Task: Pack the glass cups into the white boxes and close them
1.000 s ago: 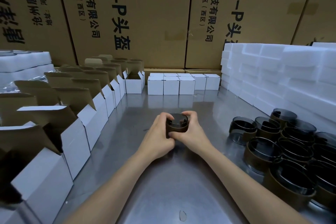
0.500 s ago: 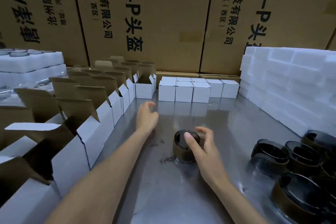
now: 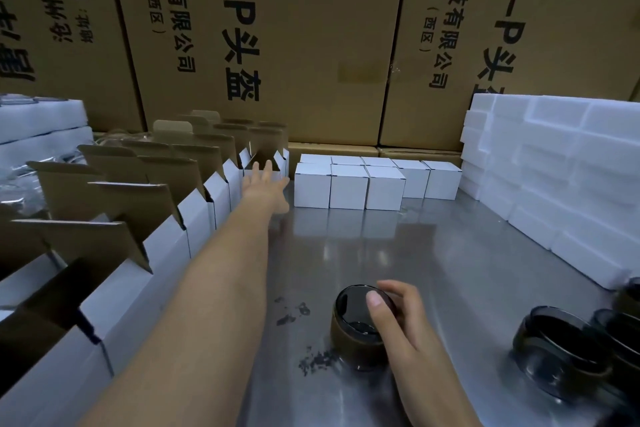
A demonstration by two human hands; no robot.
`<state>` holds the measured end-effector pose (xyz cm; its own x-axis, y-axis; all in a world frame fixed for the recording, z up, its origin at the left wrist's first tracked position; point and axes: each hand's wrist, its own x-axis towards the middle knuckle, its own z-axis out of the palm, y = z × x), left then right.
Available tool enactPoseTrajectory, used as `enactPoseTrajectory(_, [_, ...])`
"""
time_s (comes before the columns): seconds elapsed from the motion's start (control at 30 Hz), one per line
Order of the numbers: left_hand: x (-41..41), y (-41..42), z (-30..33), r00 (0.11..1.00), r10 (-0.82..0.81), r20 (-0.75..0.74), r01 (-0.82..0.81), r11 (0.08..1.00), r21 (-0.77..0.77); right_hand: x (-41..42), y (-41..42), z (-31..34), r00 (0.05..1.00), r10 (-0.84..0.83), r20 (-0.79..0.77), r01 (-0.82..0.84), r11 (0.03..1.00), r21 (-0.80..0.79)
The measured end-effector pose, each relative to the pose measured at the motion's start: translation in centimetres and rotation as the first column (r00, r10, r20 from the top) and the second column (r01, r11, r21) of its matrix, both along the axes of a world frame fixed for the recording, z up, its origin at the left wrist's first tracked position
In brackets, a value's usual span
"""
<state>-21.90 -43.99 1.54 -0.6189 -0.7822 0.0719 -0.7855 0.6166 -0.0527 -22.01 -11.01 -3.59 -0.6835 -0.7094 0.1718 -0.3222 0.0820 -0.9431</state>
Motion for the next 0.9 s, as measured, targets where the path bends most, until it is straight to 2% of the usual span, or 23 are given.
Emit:
enactPoseTrajectory(0.07, [-0.1,-0.4,-0.2,0.999,-0.027,0.017,0.027,1.0,-0.01,0.0,0.0,0.1,1.0,-0.002,-0.012,0.002,1.0,0.013])
enactPoseTrajectory(0.27, [0.1,0.4,-0.8,0.972,-0.101,-0.212,0.081,0.991,-0.103,0.0,0.1,0.1,1.0,0.008,-0.028,-0.008,1.0,0.017])
enactPoseTrajectory(0.5, [1.2,5.3,-3.4,0.837,-0.223,-0.499,0.095,0.958,-0.269,0.0,0.0,-0.2,0.997,-0.024,-0.076,0.024,1.0,-0.01])
enactPoseTrajectory(0.7, [2.8,12.3,-3.7,0.792,-0.313,-0.524,0.193,0.943,-0.271,-0.3,-0.2,-0.3,0.998,-0.059,-0.035,0.057,0.997,-0.052])
enactPoseTrajectory(0.9, [4.3,19.0,-1.6,0.815,-0.274,-0.51,0.235,0.962,-0.141,-0.3,0.1,-0.1,0.996,-0.089,-0.023,0.088,0.995,-0.053])
